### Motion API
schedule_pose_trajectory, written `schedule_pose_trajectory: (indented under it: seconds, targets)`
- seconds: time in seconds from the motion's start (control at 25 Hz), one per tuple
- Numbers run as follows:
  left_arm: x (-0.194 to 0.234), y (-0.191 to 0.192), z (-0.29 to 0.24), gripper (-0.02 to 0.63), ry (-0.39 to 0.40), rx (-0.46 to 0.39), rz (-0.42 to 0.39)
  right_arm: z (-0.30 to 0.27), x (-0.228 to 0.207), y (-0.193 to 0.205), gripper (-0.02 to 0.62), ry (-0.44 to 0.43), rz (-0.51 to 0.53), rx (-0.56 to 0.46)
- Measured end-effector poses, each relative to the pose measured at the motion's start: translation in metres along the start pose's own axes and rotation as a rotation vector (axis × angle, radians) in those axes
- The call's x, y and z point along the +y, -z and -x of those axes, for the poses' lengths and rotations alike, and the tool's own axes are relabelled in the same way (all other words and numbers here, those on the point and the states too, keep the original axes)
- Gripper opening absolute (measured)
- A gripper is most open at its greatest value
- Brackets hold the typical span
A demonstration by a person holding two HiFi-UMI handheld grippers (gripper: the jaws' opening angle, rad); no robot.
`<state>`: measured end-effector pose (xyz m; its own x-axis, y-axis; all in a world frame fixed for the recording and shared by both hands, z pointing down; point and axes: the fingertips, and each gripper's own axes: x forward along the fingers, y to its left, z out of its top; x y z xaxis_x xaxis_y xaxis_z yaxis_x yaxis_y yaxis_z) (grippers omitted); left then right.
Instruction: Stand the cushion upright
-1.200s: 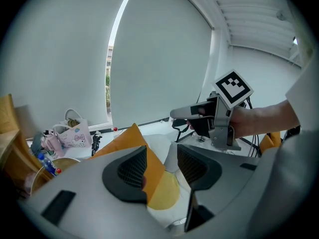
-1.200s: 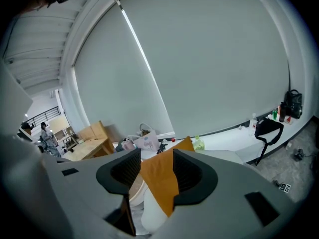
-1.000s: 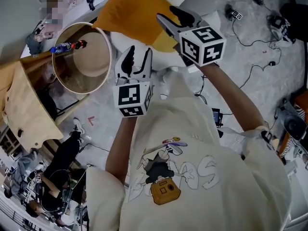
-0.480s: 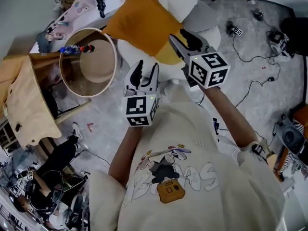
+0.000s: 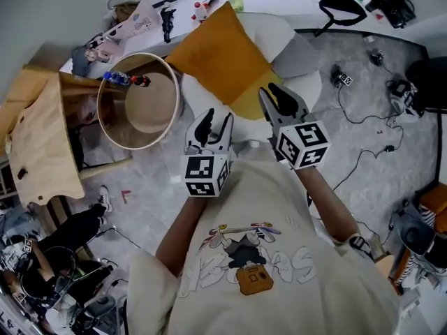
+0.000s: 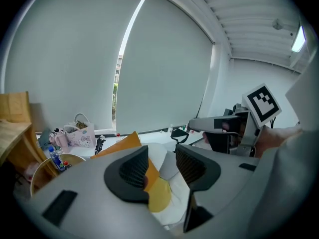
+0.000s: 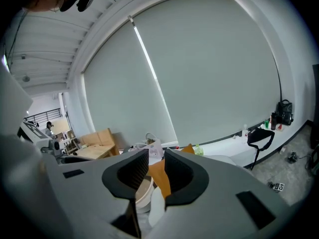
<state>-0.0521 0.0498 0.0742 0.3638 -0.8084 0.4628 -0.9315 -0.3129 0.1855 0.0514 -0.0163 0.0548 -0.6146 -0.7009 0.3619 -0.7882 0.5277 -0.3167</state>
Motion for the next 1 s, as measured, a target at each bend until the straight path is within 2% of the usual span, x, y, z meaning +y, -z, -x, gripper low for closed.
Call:
schedule_pose_trajectory:
  seconds: [0.16,0.44,0.52,0.6,0.8,1.0]
  targets:
    - [-0.004,-0.005,0.013,0.164,-0.005,-0.018,-0.022,0.019,0.015,0.002,0.100,0.000,0.013,-0.010]
    - [-0.009,0.000,0.034,0.136,-0.019,-0.030,-0.007,0.052,0.038,0.009,0.064,0.005,0.090,-0.021]
    - [-0.013,0.004,0.038,0.101,-0.025,-0.032,0.001,0.057,0.045,0.012,0.060,-0.002,0.091,-0.020]
    - [-0.017,0.003,0.039,0.008,-0.029,-0.048,-0.006,0.058,0.051,0.014,0.059,-0.016,0.089,-0.018]
    - [-0.024,0.010,0.034,0.008,-0.038,-0.017,-0.036,0.054,0.065,0.027,0.053,-0.045,0.118,0.020]
    - [-0.027,0.019,0.037,0.008,-0.044,-0.002,-0.020,0.056,0.074,0.041,0.043,-0.079,0.130,0.055]
